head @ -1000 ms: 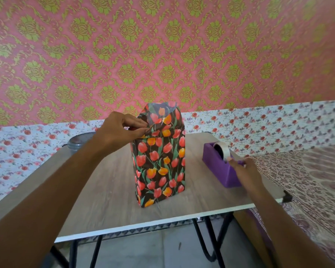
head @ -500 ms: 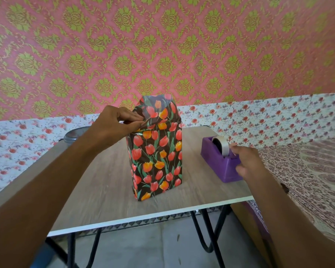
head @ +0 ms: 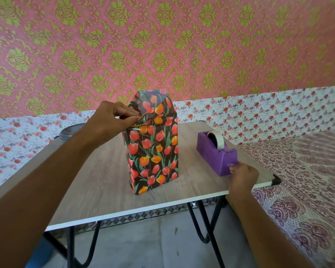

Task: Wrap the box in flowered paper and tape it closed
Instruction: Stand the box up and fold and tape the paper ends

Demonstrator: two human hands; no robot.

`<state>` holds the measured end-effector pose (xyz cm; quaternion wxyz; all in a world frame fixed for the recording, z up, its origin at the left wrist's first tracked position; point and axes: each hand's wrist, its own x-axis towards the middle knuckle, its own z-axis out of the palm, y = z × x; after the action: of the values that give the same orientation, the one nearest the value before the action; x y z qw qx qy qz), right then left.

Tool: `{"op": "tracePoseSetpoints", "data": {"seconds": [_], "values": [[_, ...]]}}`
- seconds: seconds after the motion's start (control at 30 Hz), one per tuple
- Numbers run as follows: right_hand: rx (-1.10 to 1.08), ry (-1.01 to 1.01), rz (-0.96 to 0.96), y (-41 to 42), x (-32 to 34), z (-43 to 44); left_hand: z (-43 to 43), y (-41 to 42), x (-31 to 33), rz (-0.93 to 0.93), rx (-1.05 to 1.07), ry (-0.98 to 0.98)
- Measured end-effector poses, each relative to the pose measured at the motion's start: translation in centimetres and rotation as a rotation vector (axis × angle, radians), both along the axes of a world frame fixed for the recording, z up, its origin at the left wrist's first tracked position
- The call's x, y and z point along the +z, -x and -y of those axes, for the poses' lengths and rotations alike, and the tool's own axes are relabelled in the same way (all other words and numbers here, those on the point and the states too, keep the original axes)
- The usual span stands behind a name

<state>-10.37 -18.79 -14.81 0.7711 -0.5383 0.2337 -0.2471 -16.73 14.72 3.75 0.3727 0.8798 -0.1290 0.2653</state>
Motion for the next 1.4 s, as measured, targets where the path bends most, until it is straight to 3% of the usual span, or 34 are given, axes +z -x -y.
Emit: {"op": "tracePoseSetpoints", "data": {"seconds": [0.17,0.33,0.53,0.7,0.77,0.87,1.03,1.17,1.4], "values": [[-0.099,0.225,0.089,1.3,-0.7,-1.7,0.1,0.3,0.0,0.015,-0.022,-0.011],[0.106,0.452,0.410,3.9,1.7,-4.4,0.3,0.5,-0.2,0.041,0.011,0.002],[0.340,0.643,0.688,3.9,12.3,-7.9,0.5,0.6,0.1,0.037,0.059,0.029],[0.510,0.837,0.755,2.9,20.4,-11.4,0.8,0.7,0.0,0.018,0.070,0.045],[0.614,0.957,0.729,2.6,23.2,-12.7,0.8,0.6,0.0,0.020,0.054,0.074],[0.802,1.086,0.480,2.4,26.2,-14.6,0.4,0.3,-0.3,0.006,0.007,0.132],[0.925,1.243,0.146,2.2,27.0,-16.2,0.4,0.0,-0.2,-0.044,-0.008,0.139],[0.869,1.402,0.082,1.0,26.0,-17.0,0.5,0.2,0.1,-0.069,0.036,0.071],[0.873,1.481,0.023,0.8,25.7,-17.7,0.5,0.2,0.2,-0.103,0.058,0.037]]}}
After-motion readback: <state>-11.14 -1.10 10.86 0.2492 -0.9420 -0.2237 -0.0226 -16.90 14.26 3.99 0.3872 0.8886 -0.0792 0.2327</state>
